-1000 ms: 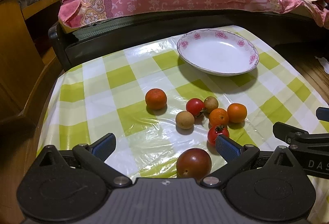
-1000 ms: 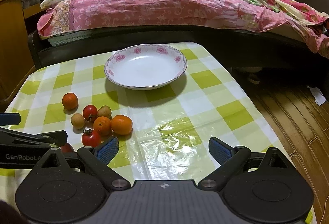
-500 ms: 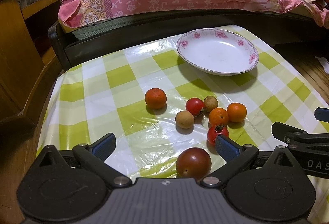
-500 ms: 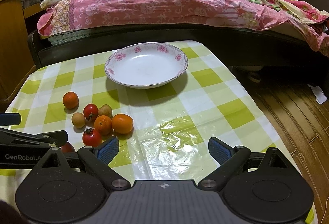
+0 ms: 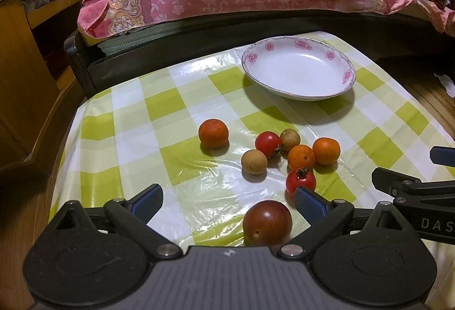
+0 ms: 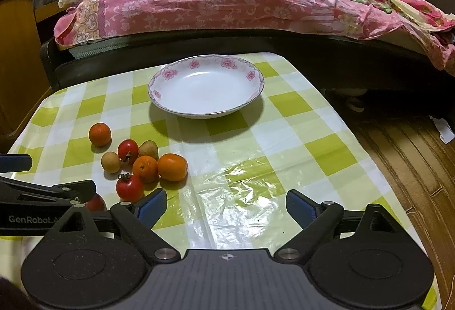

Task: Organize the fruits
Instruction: 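Move the left tool toward the large dark-brown tomato, then grasp the dark-brown tomato with the left tool while the right tool grasps a red cherry tomato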

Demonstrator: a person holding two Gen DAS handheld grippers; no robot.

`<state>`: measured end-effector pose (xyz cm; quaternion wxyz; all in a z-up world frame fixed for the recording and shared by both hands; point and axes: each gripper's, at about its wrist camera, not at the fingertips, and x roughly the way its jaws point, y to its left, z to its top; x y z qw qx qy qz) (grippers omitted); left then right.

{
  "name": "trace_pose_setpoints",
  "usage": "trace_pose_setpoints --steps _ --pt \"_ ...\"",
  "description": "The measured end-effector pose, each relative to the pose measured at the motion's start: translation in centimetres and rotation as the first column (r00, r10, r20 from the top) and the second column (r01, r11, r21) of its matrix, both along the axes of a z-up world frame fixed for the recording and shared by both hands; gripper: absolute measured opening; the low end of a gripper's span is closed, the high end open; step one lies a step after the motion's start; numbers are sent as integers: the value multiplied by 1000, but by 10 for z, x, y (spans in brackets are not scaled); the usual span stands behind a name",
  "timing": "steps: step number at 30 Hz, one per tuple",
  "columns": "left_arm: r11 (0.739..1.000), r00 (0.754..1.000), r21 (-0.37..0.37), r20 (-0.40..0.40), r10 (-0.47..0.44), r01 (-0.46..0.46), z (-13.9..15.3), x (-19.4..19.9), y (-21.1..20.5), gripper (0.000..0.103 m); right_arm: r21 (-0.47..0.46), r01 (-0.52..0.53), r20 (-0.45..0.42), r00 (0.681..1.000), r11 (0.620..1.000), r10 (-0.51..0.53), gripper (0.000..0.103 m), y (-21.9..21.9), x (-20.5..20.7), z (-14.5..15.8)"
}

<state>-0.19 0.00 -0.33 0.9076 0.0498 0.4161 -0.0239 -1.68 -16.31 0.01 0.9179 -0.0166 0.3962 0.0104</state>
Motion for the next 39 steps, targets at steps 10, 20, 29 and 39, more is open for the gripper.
trace_pose_setpoints --steps 10,20,29,39 --pt "1000 999 2 -18 -30 30 -7 -5 3 103 6 -20 -20 1000 1000 20 85 2 2 -4" --pt "996 995 -5 -32 -89 89 -20 -9 1 99 38 -54 -51 997 998 56 82 3 7 -9" --pt "992 991 -19 -51 -125 124 -32 -2 -4 80 62 -85 -69 994 994 89 81 5 12 -15" --pt "980 981 -71 -52 -187 184 -36 3 -6 55 143 -158 -81 982 977 171 73 15 23 -16"
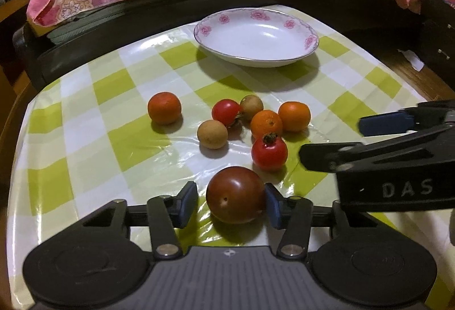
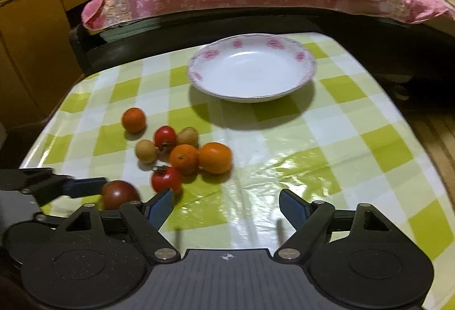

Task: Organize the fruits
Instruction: 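Grasp the dark-brown tomato with the left tool while the right tool grasps a red cherry tomato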

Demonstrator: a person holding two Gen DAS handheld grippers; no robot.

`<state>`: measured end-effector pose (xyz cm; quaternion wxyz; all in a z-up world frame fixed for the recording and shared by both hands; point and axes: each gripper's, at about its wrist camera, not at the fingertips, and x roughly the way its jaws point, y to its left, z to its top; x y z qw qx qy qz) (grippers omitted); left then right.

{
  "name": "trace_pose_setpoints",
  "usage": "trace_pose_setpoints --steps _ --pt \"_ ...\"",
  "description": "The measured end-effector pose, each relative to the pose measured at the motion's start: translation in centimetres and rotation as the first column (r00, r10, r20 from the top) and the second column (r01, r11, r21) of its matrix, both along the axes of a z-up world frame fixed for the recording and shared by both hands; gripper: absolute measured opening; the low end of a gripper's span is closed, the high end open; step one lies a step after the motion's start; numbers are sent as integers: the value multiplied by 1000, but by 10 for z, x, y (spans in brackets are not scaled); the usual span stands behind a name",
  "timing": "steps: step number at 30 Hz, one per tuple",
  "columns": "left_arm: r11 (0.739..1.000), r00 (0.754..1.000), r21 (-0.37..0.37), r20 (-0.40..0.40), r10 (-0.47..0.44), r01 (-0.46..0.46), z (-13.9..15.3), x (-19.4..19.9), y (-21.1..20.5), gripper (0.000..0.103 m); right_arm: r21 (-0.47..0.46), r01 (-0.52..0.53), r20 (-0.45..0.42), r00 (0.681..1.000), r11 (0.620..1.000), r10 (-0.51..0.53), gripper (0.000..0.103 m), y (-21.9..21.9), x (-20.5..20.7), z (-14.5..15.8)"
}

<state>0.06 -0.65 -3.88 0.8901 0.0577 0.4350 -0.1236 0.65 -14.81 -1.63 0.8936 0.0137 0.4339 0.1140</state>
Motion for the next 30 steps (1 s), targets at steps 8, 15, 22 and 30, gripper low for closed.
trace_pose_setpoints --steps 8,15,22,30 --pt "999 999 -9 0 -42 42 1 -2 2 48 61 -80 -51 995 995 83 62 12 14 -5" --pt "998 998 -1 7 -57 57 0 -3 1 48 80 -110 -89 989 991 117 44 23 25 -14" --pt "998 998 12 20 -67 67 -1 -3 -1 49 83 -140 -83 986 987 147 35 33 30 -16" --pt "997 997 25 20 -71 70 1 -3 -4 48 63 -141 -87 985 988 147 26 30 29 -14"
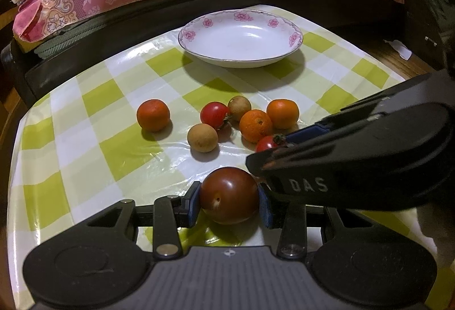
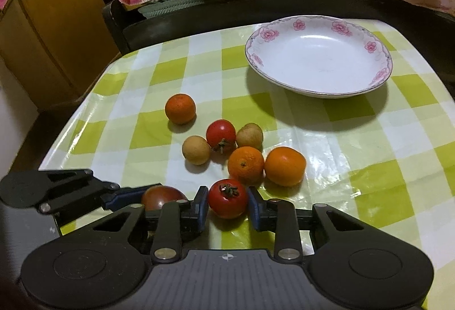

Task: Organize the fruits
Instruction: 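Grasp the dark-brown tomato with the left tool while the right tool grasps a red cherry tomato, then carry the dark-brown tomato and cherry tomato over the white plate with both tools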

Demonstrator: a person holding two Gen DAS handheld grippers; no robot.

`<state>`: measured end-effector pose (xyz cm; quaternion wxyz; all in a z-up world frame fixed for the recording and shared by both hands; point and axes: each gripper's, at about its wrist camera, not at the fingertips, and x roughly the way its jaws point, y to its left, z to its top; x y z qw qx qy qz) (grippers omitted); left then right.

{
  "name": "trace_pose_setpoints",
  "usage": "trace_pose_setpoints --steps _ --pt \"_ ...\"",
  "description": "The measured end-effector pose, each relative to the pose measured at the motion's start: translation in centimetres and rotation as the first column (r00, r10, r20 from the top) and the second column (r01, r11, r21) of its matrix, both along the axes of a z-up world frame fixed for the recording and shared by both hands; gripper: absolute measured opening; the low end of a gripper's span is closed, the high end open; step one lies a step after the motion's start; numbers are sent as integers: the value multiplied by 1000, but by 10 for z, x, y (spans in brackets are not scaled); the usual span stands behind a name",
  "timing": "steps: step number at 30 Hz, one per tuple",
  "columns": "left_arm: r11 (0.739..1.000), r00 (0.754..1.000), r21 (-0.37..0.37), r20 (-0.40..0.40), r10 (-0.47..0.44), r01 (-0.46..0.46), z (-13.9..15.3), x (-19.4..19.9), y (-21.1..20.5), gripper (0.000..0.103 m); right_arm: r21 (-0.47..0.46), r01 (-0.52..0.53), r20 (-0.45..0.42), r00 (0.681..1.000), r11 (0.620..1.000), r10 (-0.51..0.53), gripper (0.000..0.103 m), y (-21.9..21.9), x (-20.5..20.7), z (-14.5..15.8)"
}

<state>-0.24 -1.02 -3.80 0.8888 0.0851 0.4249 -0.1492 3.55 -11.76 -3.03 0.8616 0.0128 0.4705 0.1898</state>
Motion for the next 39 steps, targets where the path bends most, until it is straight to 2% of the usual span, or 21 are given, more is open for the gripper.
trace_pose_setpoints --steps 18,26,32,39 --pt "998 998 -1 -24 58 -58 4 7 3 47 -51 34 58 998 998 -31 26 -21 -20 19" --pt "996 996 -16 -15 88 -88 20 13 4 47 -61 36 109 994 998 -29 26 -24 -25 37" --pt "996 997 -50 16 72 -71 36 29 -1 47 -60 67 146 988 996 -58 26 -29 -14 48" --pt "997 998 -51 32 57 -55 40 49 -8 47 -70 103 157 983 992 -91 26 -31 2 48"
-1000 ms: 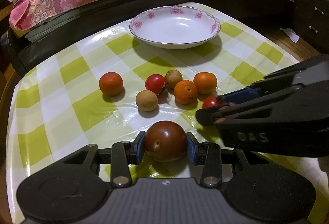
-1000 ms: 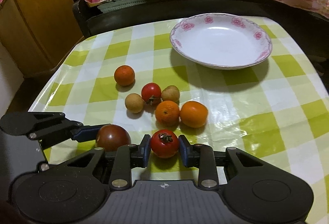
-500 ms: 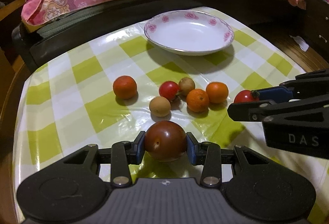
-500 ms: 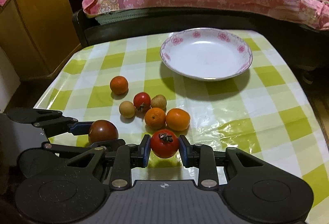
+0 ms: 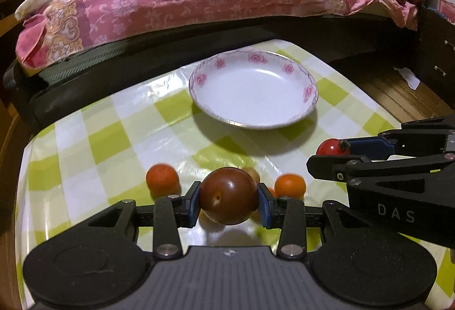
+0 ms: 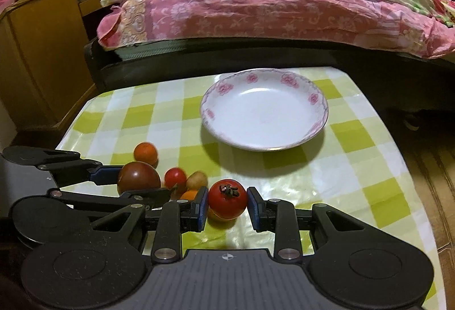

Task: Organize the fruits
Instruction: 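Carry the dark-brown tomato and cherry tomato over the white plate with both tools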

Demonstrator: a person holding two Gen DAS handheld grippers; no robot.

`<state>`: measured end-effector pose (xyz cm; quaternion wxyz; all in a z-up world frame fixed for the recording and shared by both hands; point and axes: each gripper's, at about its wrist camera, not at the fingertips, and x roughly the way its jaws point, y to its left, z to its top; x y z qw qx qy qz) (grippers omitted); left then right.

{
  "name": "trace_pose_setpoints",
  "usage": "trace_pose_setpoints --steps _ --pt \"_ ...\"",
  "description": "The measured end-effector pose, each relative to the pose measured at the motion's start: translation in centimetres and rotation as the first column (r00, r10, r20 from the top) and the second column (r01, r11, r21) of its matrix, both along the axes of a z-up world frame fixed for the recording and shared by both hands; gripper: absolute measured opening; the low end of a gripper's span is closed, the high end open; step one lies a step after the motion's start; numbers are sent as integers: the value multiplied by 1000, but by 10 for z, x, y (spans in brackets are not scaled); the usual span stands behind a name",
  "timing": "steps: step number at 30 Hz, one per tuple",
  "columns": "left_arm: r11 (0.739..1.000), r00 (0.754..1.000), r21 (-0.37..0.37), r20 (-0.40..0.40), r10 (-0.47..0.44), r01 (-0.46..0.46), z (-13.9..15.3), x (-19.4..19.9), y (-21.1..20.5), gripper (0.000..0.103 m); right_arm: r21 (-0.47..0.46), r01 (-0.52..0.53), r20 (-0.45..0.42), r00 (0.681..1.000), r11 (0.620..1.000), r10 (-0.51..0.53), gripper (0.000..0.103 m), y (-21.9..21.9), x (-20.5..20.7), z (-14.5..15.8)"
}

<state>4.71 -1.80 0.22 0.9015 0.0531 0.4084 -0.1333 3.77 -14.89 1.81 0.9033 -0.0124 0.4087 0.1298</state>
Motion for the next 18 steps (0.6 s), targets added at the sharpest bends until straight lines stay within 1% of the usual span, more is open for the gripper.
trace_pose_setpoints --steps 9,18 --pt "1000 999 5 37 -27 27 11 30 -9 47 -32 28 30 999 999 -27 26 -6 26 4" --pt "999 998 19 47 -34 33 11 54 -14 47 -49 36 42 999 998 -34 26 -10 50 1"
